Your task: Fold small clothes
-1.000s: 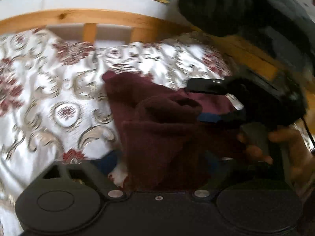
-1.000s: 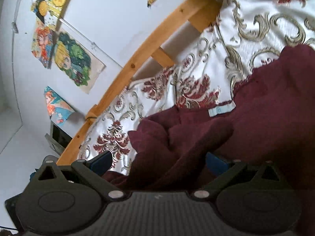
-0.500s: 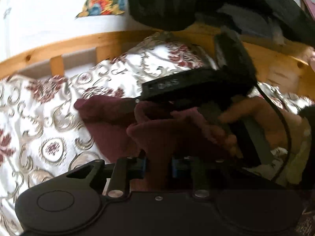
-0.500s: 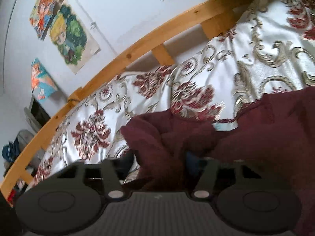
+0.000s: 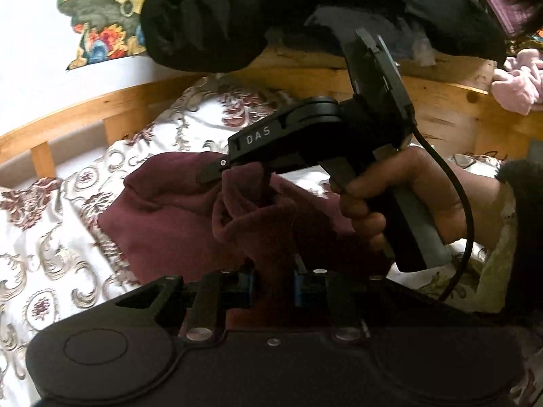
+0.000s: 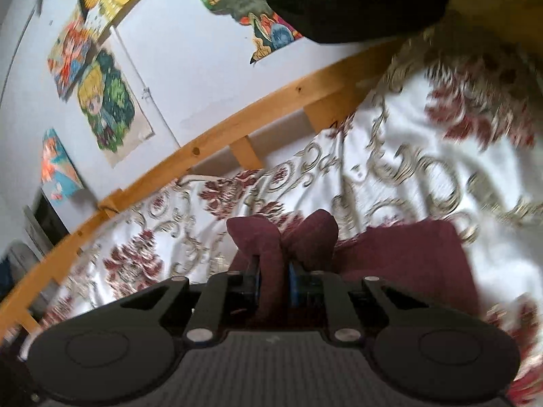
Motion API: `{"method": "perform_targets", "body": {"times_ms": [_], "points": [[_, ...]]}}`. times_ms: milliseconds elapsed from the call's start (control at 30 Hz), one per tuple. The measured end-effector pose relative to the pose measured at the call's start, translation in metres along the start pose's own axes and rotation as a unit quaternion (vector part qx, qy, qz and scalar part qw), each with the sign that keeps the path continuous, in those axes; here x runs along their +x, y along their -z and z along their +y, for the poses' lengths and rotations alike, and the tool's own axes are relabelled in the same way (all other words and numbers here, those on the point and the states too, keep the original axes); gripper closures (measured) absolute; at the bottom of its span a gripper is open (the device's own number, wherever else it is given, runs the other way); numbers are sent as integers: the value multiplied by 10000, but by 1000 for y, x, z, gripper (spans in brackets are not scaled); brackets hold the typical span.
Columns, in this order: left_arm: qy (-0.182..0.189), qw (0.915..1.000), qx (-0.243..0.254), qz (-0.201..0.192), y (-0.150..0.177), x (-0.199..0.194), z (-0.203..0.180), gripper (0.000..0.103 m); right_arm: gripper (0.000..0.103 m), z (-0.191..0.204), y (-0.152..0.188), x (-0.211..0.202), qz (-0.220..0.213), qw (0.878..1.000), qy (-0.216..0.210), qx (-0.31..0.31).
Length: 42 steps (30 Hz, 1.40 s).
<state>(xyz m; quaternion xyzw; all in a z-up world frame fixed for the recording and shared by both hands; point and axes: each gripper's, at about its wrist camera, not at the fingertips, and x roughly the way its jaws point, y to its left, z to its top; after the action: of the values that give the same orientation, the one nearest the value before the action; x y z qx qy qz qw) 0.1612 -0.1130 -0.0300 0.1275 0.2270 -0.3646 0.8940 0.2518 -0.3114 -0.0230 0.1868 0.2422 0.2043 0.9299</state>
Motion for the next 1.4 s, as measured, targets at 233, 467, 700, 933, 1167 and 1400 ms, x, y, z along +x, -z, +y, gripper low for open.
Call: {"method": "perform_targets", "body": {"times_ms": [233,467,700,933,1167,1400], "points": [[184,9998,90,-28,-4,10,-20,82,85,-4,0,-29,-62,9979,406,-507],[315,9994,99,36,-3,22,-40,80,86,-23,6,-48,-23,9952,845,-489],[263,9995,-27,193,6,34,-47,78,90,-37,4,-49,19,9939,1074,-251],[549,9975,-320,310,9,33,-45,59,87,-38,0,-53,-174,9909,1290,-341],[805,9902,-1082,-362,15,3,-40,19,86,-37,3,-42,130,9890,1372,-538],[54,9784,-1882,-857,20,-17,-25,8,98,-36,1,-50,-277,9820,1759,-624]]}}
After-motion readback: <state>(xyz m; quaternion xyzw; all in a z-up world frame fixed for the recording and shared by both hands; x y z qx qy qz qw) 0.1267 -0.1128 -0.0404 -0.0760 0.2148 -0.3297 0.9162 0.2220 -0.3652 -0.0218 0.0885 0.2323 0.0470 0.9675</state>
